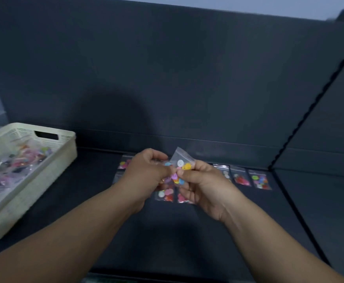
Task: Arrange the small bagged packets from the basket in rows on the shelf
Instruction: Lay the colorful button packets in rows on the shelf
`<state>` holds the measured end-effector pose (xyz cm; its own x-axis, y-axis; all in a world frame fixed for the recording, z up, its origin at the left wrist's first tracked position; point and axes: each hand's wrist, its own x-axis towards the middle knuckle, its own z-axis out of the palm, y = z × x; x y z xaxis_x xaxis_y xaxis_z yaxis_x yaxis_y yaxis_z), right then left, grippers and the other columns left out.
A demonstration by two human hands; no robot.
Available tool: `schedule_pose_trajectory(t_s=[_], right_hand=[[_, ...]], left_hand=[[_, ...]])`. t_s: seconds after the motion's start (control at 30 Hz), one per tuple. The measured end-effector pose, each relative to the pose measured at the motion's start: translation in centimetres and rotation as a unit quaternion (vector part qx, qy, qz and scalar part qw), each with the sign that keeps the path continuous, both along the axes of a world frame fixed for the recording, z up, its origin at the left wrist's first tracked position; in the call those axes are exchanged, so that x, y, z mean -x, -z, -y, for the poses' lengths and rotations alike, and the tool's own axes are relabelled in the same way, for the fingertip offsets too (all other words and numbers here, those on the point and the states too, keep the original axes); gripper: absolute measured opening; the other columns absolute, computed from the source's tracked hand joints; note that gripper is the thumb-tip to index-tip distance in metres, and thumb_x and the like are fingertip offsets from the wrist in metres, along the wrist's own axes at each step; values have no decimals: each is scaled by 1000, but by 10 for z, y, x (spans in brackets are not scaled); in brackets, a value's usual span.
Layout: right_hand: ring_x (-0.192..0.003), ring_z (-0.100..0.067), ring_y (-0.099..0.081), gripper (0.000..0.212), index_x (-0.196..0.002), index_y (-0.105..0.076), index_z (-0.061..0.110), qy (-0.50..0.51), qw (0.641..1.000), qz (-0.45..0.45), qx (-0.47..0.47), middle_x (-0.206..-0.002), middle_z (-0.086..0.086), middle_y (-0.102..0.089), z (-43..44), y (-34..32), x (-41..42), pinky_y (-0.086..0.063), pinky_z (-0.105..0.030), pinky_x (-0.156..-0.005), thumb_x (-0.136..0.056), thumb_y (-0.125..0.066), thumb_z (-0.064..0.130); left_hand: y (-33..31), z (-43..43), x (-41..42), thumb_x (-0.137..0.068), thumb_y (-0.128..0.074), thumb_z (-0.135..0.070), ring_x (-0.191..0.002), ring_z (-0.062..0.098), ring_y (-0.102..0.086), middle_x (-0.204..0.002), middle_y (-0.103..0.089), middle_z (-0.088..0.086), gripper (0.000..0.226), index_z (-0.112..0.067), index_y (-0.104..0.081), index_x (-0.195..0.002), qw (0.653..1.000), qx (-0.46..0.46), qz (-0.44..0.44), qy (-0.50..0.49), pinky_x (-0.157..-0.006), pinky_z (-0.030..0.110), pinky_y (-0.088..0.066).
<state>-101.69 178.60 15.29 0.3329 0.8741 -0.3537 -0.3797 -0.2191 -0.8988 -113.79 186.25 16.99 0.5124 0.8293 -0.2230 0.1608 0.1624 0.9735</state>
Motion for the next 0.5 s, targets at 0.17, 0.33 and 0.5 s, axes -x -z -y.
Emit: schedule_pose_trajectory(t_s=[0.17,0.33,0.5], right_hand=[[-61,-11,-60,16,-78,-56,18,33,996,75,39,-71,3,-67,40,13,-58,-48,-21,-56,-85,-65,7],[-58,-11,-49,15,-78,-57,16,48,968,223,102,-66,2,-58,67,33,-104,-42,-23,-55,-85,-66,6],[-80,-11,-62,19,-87,-57,10,35,932,322,164,-93,2,-67,65,59,-119,-50,-27,-67,-77,-73,10]], left_hand=[[14,22,-43,-84,-58,5,-48,16,-51,-79,-58,8,19,-12,-57,-91,999,45,-29,9,-50,24,-45],[23,30,-62,-80,-53,12,-47,19,-49,-70,-57,12,23,-10,-56,-85,997,34,-62,-5,-54,32,-41],[26,33,-72,-77,-60,12,-50,21,-48,-62,-57,13,21,-9,-55,-77,996,20,-86,27,-55,29,-37]])
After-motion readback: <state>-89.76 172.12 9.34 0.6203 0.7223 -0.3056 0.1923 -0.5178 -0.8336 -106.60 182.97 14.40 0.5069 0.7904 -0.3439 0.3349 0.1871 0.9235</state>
